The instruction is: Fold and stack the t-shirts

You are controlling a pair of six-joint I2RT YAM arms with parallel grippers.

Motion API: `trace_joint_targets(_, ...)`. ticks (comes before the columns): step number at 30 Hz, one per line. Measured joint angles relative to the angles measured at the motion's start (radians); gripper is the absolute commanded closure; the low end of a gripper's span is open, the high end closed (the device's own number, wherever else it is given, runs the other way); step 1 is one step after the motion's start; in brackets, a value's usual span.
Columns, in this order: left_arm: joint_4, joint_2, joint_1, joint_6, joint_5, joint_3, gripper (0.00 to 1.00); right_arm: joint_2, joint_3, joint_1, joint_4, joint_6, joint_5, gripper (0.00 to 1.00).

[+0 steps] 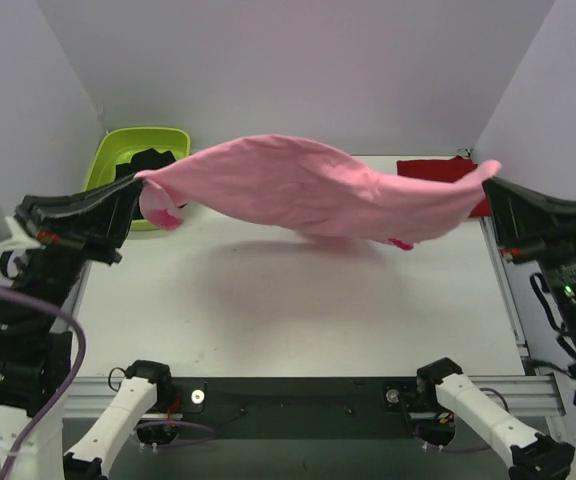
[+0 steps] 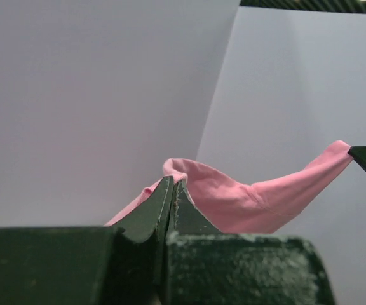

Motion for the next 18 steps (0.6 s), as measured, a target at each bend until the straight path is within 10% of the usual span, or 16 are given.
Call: trace_joint_targets(18,-0.038,-0.105,0.000,-0.054,0.137,0.258,1.00,-0.090,0.429,-0.285,-0.156,0.131,-0.350,1.00)
